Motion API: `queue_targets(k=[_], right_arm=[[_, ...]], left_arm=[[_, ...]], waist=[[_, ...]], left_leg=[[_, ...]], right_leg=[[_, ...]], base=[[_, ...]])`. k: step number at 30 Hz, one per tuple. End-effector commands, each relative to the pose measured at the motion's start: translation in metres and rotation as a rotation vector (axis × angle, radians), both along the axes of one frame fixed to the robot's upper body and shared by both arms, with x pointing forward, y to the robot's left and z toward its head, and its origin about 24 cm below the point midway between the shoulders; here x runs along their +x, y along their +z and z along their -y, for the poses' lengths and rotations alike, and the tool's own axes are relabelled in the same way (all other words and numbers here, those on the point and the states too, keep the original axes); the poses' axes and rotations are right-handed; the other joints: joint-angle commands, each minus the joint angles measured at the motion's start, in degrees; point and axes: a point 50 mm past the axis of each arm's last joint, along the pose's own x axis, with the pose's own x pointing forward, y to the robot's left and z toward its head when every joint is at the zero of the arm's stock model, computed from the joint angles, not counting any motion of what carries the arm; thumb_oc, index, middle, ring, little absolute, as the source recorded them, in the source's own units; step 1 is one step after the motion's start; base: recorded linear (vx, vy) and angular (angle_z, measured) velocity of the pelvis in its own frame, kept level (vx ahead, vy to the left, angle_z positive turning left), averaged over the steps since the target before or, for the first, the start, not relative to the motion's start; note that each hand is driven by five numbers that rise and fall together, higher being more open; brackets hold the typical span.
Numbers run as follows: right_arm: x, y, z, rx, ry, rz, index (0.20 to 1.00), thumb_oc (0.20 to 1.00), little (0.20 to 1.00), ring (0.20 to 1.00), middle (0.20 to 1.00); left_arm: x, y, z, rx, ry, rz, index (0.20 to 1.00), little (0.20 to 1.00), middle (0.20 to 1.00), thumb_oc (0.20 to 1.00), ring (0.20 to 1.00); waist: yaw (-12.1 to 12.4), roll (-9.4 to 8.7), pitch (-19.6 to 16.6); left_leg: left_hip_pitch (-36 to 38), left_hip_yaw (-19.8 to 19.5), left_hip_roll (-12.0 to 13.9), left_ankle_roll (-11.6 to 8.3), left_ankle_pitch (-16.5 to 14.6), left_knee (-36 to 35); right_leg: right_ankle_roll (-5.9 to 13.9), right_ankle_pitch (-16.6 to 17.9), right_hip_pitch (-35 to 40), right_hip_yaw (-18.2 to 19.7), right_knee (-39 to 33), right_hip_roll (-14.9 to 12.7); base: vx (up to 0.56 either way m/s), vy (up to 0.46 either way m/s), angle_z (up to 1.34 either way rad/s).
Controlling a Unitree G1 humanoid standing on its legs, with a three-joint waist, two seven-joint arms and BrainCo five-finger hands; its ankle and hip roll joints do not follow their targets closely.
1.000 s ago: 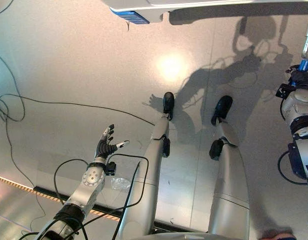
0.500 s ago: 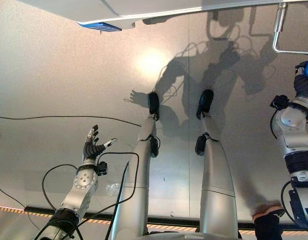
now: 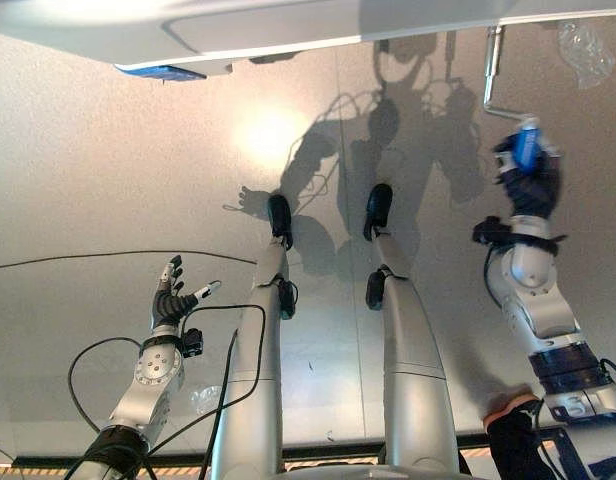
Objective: Raise the hospital bed
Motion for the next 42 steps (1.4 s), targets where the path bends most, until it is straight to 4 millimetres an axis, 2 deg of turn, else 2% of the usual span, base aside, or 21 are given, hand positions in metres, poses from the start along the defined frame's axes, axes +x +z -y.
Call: queue_targets(k=[1, 3, 8, 11, 12, 13, 17, 18, 21, 22, 26, 27, 29, 30, 32, 33, 35, 36, 38, 40, 42], right_arm=[[-0.056, 0.061, -0.049, 0.019, 0.426, 0.477, 0.200, 0.200, 0.200, 0.200, 0.200], [-0.057, 0.059, -0.070, 0.038, 0.575, 0.449, 0.200, 0.200, 0.200, 0.200, 0.200], [-0.051, 0.050, -0.104, -0.030, 0.737, 0.363, 0.200, 0.200, 0.200, 0.200, 0.200], [-0.045, 0.046, -0.110, -0.068, 0.722, 0.337, 0.200, 0.200, 0.200, 0.200, 0.200], [-0.023, 0.036, -0.129, -0.235, 0.659, 0.264, 0.200, 0.200, 0.200, 0.200, 0.200], [-0.013, 0.031, -0.136, -0.277, 0.641, 0.227, 0.200, 0.200, 0.200, 0.200, 0.200], [-0.013, 0.031, -0.136, -0.277, 0.641, 0.227, 0.200, 0.200, 0.200, 0.200, 0.200], [0.048, 0.026, -0.154, -0.444, 0.431, 0.071, 0.200, 0.200, 0.200, 0.200, 0.200], [0.066, 0.028, -0.159, -0.436, 0.374, 0.017, 0.200, 0.200, 0.200, 0.200, 0.200], [0.082, 0.027, -0.158, -0.457, 0.311, -0.057, 0.200, 0.200, 0.200, 0.200, 0.200], [0.109, 0.022, -0.135, -0.427, 0.170, -0.218, 0.200, 0.200, 0.200, 0.200, 0.200], [0.121, 0.014, -0.109, -0.373, 0.082, -0.329, 0.200, 0.200, 0.200, 0.200, 0.200], [0.127, 0.018, -0.081, -0.328, -0.014, -0.382, 0.200, 0.200, 0.200, 0.200, 0.200], [0.127, 0.019, -0.081, -0.327, -0.014, -0.382, 0.200, 0.200, 0.200, 0.200, 0.200], [0.128, 0.011, -0.033, -0.230, -0.143, -0.469, 0.200, 0.200, 0.200, 0.200, 0.200], [0.128, 0.011, -0.033, -0.230, -0.143, -0.469, 0.200, 0.200, 0.200, 0.200, 0.200], [0.125, 0.006, -0.010, -0.183, -0.206, -0.503, 0.200, 0.200, 0.200, 0.200, 0.200], [0.119, 0.002, 0.017, -0.121, -0.278, -0.537, 0.200, 0.200, 0.200, 0.200, 0.200], [0.118, 0.001, 0.023, -0.107, -0.294, -0.544, 0.200, 0.200, 0.200, 0.200, 0.200], [0.110, -0.003, 0.051, -0.058, -0.378, -0.570, 0.200, 0.200, 0.200, 0.200, 0.200], [0.110, -0.003, 0.051, -0.058, -0.378, -0.570, 0.200, 0.200, 0.200, 0.200, 0.200]], left_arm=[[-0.036, -0.032, -0.003, 0.009, 0.011, -0.136, 1.000, 1.000, 1.000, 1.000, 1.000], [-0.037, -0.037, -0.003, 0.009, 0.018, -0.154, 1.000, 1.000, 1.000, 1.000, 1.000], [-0.037, -0.042, -0.003, 0.020, 0.022, -0.180, 1.000, 1.000, 1.000, 1.000, 1.000], [-0.036, -0.040, -0.004, 0.019, 0.025, -0.172, 1.000, 1.000, 1.000, 1.000, 1.000], [-0.030, -0.035, -0.003, 0.020, 0.013, -0.144, 1.000, 1.000, 1.000, 1.000, 1.000], [-0.028, -0.034, -0.002, 0.018, 0.008, -0.133, 1.000, 1.000, 1.000, 1.000, 1.000], [-0.028, -0.034, -0.002, 0.018, 0.009, -0.133, 1.000, 1.000, 1.000, 1.000, 1.000], [-0.014, -0.028, 0.004, 0.006, -0.011, -0.095, 1.000, 1.000, 1.000, 1.000, 1.000], [-0.011, -0.028, 0.005, -0.005, -0.006, -0.090, 1.000, 1.000, 1.000, 1.000, 1.000], [-0.008, -0.028, 0.007, -0.006, -0.011, -0.090, 1.000, 1.000, 1.000, 1.000, 1.000], [-0.003, -0.027, 0.011, -0.009, -0.037, -0.085, 1.000, 1.000, 1.000, 1.000, 1.000], [0.002, -0.024, 0.017, -0.023, -0.058, -0.071, 1.000, 1.000, 1.000, 1.000, 1.000], [0.009, -0.018, 0.022, -0.020, -0.087, -0.045, 1.000, 1.000, 1.000, 1.000, 1.000], [0.009, -0.017, 0.022, -0.020, -0.087, -0.045, 1.000, 1.000, 1.000, 1.000, 1.000], [0.012, -0.015, 0.027, -0.020, -0.116, -0.034, 1.000, 1.000, 1.000, 1.000, 1.000], [0.012, -0.015, 0.027, -0.020, -0.116, -0.034, 1.000, 1.000, 1.000, 1.000, 1.000], [0.012, -0.014, 0.029, -0.022, -0.126, -0.030, 1.000, 1.000, 1.000, 1.000, 1.000], [0.011, -0.013, 0.031, -0.026, -0.133, -0.030, 1.000, 1.000, 1.000, 1.000, 1.000], [0.011, -0.014, 0.030, -0.028, -0.131, -0.034, 1.000, 1.000, 1.000, 1.000, 1.000], [0.008, -0.017, 0.031, -0.030, -0.135, -0.046, 1.000, 1.000, 1.000, 1.000, 1.000], [0.008, -0.017, 0.031, -0.030, -0.136, -0.046, 1.000, 1.000, 1.000, 1.000, 1.000]], waist=[[0.42, 4.15, -1.42], [0.79, 4.18, -1.42], [1.61, 3.69, -1.42], [1.83, 3.59, -1.42], [2.79, 3.69, -1.42], [3.18, 3.80, -1.42], [3.17, 3.80, -1.42], [5.53, 4.62, -1.42], [6.31, 4.86, -1.42], [6.99, 5.16, -1.42], [8.22, 6.07, -1.42], [9.13, 6.78, -1.42], [9.83, 7.59, -1.42], [9.85, 7.61, -1.42], [10.65, 8.77, -1.42], [10.69, 8.80, -1.42], [10.98, 9.36, -1.42], [11.14, 9.85, -1.42], [11.14, 9.91, -1.42], [11.02, 10.18, -1.42], [11.05, 10.17, -1.42]], left_leg=[[-0.11, -3.52, -0.63, -2.42, 2.14, -2.68], [0.08, -3.55, -0.60, -2.56, 2.42, -3.02], [1.67, -3.83, -0.58, -2.68, 2.88, -4.13], [1.99, -3.87, -0.55, -2.73, 2.92, -4.25], [2.50, -4.10, -0.67, -2.69, 3.03, -4.47], [2.64, -4.25, -0.71, -2.68, 3.03, -4.54], [2.64, -4.25, -0.71, -2.68, 3.03, -4.54], [2.11, -4.70, -0.88, -2.48, 2.99, -4.08], [1.68, -4.88, -0.93, -2.49, 3.01, -3.88], [1.41, -5.02, -0.98, -2.49, 2.94, -3.67], [1.29, -5.28, -1.21, -2.45, 2.79, -3.39], [1.38, -5.50, -1.49, -2.39, 2.67, -3.19], [-0.37, -5.71, -1.80, -2.07, 4.38, -3.13], [-0.39, -5.72, -1.79, -2.07, 4.37, -3.11], [-0.45, -5.71, -2.13, -1.94, 3.99, -2.78], [-0.47, -5.72, -2.12, -1.94, 3.96, -2.75], [-0.62, -5.75, -2.34, -1.87, 3.77, -2.45], [-0.77, -5.67, -2.43, -1.75, 3.57, -2.31], [-0.86, -5.67, -2.48, -1.71, 3.51, -2.24], [-1.25, -5.59, -2.49, -1.48, 3.17, -1.83], [-1.27, -5.58, -2.48, -1.48, 3.15, -1.80]], right_leg=[[3.18, -1.94, -0.60, -4.22, 4.74, 1.19], [3.19, -1.62, -0.15, -4.52, 4.17, 1.09], [3.35, -0.95, 1.67, -5.04, 2.94, 1.02], [3.39, -0.94, 2.12, -5.19, 2.67, 0.90], [3.33, -0.99, 2.77, -5.49, 2.34, 0.71], [3.30, -0.99, 2.91, -5.52, 2.18, 0.64], [3.30, -0.99, 2.91, -5.52, 2.18, 0.64], [3.04, -1.16, 2.96, -5.86, 2.22, 0.35], [2.98, -1.24, 2.65, -5.93, 2.42, 0.24], [2.96, -1.43, 2.46, -6.04, 2.70, 0.13], [2.90, -1.71, 2.41, -6.30, 3.10, -0.05], [2.97, -1.93, 2.53, -6.36, 3.40, -0.25], [2.46, -0.34, 1.32, -6.96, 2.93, -0.47], [2.46, -0.34, 1.32, -6.98, 2.93, -0.46], [2.54, -1.00, 1.38, -7.05, 3.38, -0.69], [2.54, -1.00, 1.38, -7.07, 3.39, -0.69], [2.57, -1.29, 1.18, -6.91, 3.68, -0.77], [2.59, -1.60, 0.93, -6.90, 3.97, -0.89], [2.59, -1.67, 0.88, -6.82, 4.02, -0.89], [2.50, -1.97, 0.33, -6.51, 4.59, -0.88], [2.50, -1.98, 0.31, -6.49, 4.62, -0.88]], base=[[0.00, 0.000, 0.00], [0.00, 0.000, 0.00], [0.00, 0.000, 0.00], [0.00, 0.000, 0.00], [0.00, 0.000, 0.00], [0.00, 0.000, 0.00], [0.00, 0.000, 0.00], [0.00, 0.000, 0.00], [0.00, 0.006, -0.04], [0.00, 0.011, 0.12], [0.00, 0.005, 0.07], [-0.05, -0.004, 0.01], [-0.06, 0.004, 0.05], [0.00, 0.004, 0.17], [0.01, 0.008, 0.18], [0.00, 0.007, 0.08], [0.01, 0.013, 0.07], [0.02, 0.021, 0.09], [0.01, 0.014, 0.10], [0.02, 0.013, 0.06], [0.01, 0.005, 0.05]])
